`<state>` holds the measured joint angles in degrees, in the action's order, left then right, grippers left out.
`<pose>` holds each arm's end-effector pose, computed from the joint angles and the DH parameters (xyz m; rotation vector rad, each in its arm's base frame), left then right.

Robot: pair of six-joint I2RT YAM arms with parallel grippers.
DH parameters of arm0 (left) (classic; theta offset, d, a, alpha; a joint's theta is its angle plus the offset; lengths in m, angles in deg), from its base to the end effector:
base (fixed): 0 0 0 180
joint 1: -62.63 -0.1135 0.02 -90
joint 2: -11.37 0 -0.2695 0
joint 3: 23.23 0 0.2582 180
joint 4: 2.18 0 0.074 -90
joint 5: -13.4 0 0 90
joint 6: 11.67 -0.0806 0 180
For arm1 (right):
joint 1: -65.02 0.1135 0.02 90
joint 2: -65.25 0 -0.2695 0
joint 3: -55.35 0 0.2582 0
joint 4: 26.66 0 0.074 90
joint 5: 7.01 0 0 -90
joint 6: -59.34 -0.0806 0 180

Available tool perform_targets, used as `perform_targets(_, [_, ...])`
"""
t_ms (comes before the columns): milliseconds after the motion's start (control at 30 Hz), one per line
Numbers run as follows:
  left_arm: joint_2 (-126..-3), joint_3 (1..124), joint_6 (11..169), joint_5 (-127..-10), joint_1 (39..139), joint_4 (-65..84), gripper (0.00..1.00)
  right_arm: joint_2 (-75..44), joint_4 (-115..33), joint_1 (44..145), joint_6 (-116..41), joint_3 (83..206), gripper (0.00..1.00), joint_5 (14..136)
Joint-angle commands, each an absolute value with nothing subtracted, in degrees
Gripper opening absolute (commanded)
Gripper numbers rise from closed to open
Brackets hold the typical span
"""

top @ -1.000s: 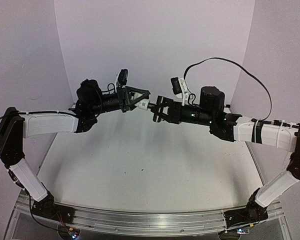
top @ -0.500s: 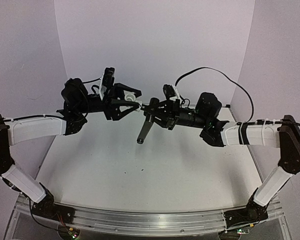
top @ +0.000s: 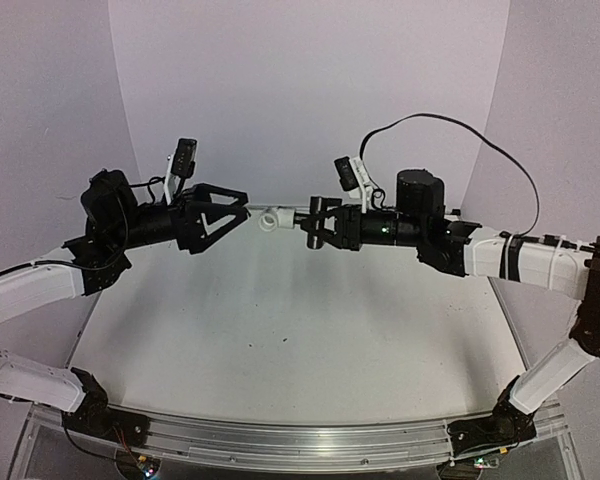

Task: Install the water faucets

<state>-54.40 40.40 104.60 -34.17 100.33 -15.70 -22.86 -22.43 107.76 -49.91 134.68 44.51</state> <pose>0.2028 -0.2254 0.3760 0.8194 1.3595 -1.4001 0.2619 0.3103 0.3326 -0.9007 1.5848 1.3442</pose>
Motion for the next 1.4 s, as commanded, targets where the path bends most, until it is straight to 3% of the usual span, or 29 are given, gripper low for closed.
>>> perform_targets(0, [-57.5, 46.7, 117.8, -42.0, 97.3, 1.8, 0.98, -17.5, -23.3, 108.5, -24.7, 134.3, 0.00, 53.1])
perform_targets(200, [-67.9, 51.5, 132.0, -27.3, 95.5, 1.7, 0.94, -15.1, -21.6, 111.8, -10.9, 129.5, 0.00, 61.7])
perform_targets(433, [-71.8, 53.2, 125.4, -25.2, 98.6, -1.3, 1.00, -14.7, -19.0, 112.0, -14.4, 128.2, 0.00, 57.8])
perform_targets(667, [-77.2, 56.4, 122.0, -20.6, 103.1, -3.0, 0.95, -14.3, -16.2, 112.0, -17.6, 127.5, 0.00, 55.7])
perform_targets(733, [-78.3, 57.2, 121.5, -20.1, 103.6, -3.2, 0.89, -14.1, -15.9, 112.0, -18.6, 127.6, 0.00, 54.7])
perform_targets(1000, [-79.2, 59.8, 115.4, -22.3, 103.6, -3.8, 0.36, -13.4, -15.6, 112.0, -27.4, 128.2, 0.00, 52.2])
perform_targets(1233, [-72.3, 56.1, 84.7, -24.5, 103.6, -3.9, 0.26, -16.1, -16.2, 111.9, -47.9, 132.2, 0.00, 41.5])
perform_targets(1367, [-68.2, 51.6, 61.8, -29.7, 103.6, -3.9, 0.13, -19.2, -13.7, 111.8, -63.5, 136.2, 0.00, 32.5])
